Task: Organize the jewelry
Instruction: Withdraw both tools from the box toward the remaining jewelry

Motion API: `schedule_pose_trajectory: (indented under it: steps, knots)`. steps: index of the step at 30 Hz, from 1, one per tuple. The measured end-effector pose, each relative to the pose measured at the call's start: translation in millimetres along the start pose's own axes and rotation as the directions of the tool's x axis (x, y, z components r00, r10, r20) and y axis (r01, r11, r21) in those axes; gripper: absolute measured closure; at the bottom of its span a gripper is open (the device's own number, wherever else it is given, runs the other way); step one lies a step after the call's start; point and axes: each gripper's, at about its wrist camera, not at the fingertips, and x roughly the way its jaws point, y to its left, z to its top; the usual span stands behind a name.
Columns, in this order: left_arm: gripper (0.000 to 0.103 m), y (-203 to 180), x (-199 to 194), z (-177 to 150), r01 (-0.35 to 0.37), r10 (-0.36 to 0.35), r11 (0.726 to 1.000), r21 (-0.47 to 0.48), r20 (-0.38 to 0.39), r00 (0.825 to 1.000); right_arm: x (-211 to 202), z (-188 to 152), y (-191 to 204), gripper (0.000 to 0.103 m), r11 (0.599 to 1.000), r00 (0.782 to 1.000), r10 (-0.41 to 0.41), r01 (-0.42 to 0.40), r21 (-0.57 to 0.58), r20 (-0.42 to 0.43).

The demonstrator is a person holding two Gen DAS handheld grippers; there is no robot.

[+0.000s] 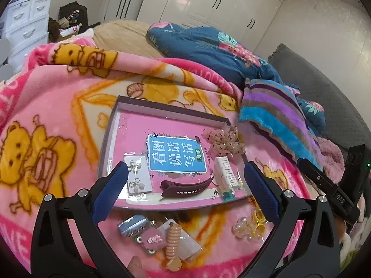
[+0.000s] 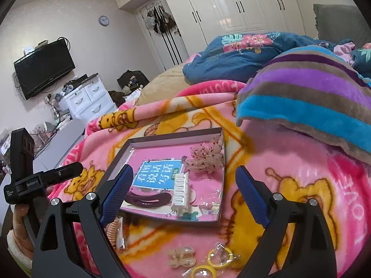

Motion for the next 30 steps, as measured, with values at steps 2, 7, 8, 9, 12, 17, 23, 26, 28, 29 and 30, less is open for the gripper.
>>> schedule_pose_trajectory:
  steps: [2,7,8,9,12,17,23,26,28,29,30]
  knots:
    - [0.010,0.3,-8.0,-1.7,-0.009,0.009,1.000,0.000,0.012,1.000,-4.8,0.2,2.6,0.014,1.000,1.000,0.005,-0.005,-0.006,0.006]
    - [0.010,1.0,-27.2,-8.9,-0.031,0.030,0.999,0.008,0.034,0.999,-15.8,-0.9,11.2,0.014,1.000,1.000,0.013,-0.013,-0.024,0.017]
    - [0.010,1.8,-30.5,-10.8,-0.034,0.034,0.999,0.008,0.036,0.999,-17.8,-1.3,12.9,0.014,0.999,1.000,0.016,-0.015,-0.028,0.018]
    - [0.010,2.3,-32.5,-11.9,-0.037,0.037,0.999,0.008,0.037,0.999,-19.9,-2.1,15.3,0.014,0.999,1.000,0.018,-0.018,-0.032,0.019]
    - [0.010,5.8,-41.1,-16.6,-0.057,0.057,0.998,0.004,0.045,0.997,-22.6,-4.3,19.8,0.014,0.999,0.999,0.026,-0.025,-0.037,0.019]
    - [0.010,13.4,-51.3,-23.8,-0.071,0.071,0.997,-0.008,0.050,0.996,-25.5,-8.3,30.7,0.014,0.998,0.999,0.040,-0.039,-0.057,0.011]
    - [0.010,21.0,-62.4,-33.3,-0.091,0.092,0.996,-0.017,0.053,0.994,-27.5,-15.1,45.4,0.014,0.994,0.998,0.062,-0.062,-0.090,-0.004]
    - [0.010,23.9,-66.7,-37.5,-0.103,0.104,0.995,-0.018,0.052,0.993,-28.4,-18.2,52.0,0.014,0.992,0.998,0.069,-0.070,-0.106,-0.010]
    - [0.010,25.8,-68.8,-42.0,-0.107,0.108,0.994,-0.020,0.045,0.993,-29.2,-19.8,54.4,0.014,0.991,0.997,0.073,-0.074,-0.108,-0.012]
    - [0.010,26.6,-69.5,-43.9,-0.108,0.108,0.994,-0.019,0.042,0.993,-29.5,-20.6,54.8,0.014,0.991,0.997,0.075,-0.076,-0.109,-0.014]
    - [0.010,27.4,-69.8,-45.9,-0.108,0.109,0.994,-0.018,0.039,0.993,-28.8,-22.0,56.0,0.014,0.991,0.997,0.076,-0.077,-0.111,-0.018]
